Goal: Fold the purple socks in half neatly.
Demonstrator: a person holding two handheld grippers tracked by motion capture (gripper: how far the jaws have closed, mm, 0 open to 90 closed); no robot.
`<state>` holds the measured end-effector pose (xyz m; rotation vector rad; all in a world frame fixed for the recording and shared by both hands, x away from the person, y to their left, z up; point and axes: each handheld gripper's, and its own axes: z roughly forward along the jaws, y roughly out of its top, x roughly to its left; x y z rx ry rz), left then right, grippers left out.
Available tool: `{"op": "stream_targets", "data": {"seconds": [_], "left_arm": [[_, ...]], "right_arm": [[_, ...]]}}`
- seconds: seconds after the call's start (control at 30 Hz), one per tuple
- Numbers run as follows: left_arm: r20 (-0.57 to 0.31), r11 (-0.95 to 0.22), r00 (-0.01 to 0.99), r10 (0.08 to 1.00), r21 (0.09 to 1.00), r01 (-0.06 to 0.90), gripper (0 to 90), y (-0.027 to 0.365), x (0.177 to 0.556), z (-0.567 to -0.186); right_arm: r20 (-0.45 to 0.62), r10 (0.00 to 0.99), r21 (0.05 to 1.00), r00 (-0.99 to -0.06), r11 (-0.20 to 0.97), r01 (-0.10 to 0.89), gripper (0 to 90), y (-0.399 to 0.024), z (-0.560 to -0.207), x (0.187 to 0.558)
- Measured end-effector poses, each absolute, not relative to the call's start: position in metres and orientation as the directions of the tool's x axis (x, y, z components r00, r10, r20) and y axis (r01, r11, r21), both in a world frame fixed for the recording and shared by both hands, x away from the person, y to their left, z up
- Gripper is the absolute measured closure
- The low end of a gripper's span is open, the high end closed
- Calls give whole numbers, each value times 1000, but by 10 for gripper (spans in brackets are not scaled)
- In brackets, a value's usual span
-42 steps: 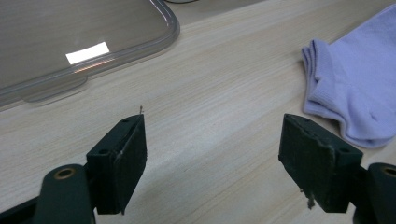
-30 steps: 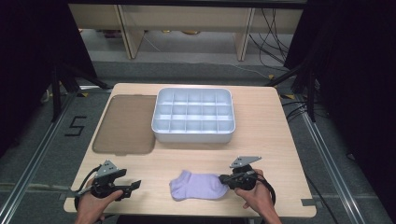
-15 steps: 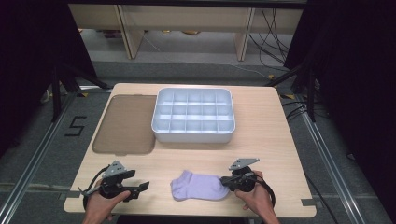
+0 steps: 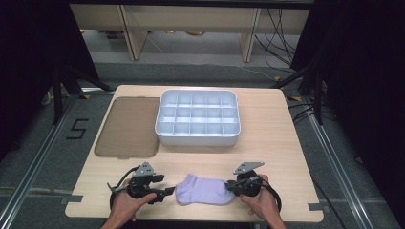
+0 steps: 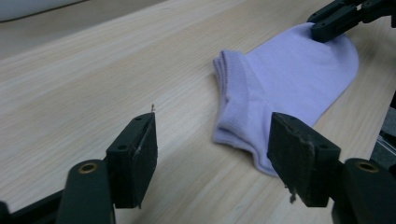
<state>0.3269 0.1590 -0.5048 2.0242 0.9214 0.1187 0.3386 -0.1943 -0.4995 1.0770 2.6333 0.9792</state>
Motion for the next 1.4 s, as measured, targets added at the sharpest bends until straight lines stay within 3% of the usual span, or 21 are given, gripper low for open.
{"op": "stream_targets", "data": {"seconds": [0.4,0.6,0.77,1.03,1.2,1.4], "left_arm": [[-201,-417,752,627,729,543,369,136,336,-510],[-173,-459,769,615,714,528,427,126,334,-514],[-166,-456,769,618,721,522,512,121,333,-515],[-160,-448,782,603,743,498,733,116,330,-515],[-138,-474,796,589,739,478,778,117,330,-514],[-125,-477,794,595,740,474,788,119,330,-510]], "right_arm": [[122,672,612,-731,529,588,809,-194,-500,338],[120,670,614,-732,530,585,805,-195,-500,339],[121,673,613,-730,528,587,801,-194,-500,339],[118,669,616,-734,530,582,790,-194,-500,338],[131,671,612,-730,525,592,783,-193,-499,338],[135,680,614,-721,514,600,708,-192,-498,338]]}}
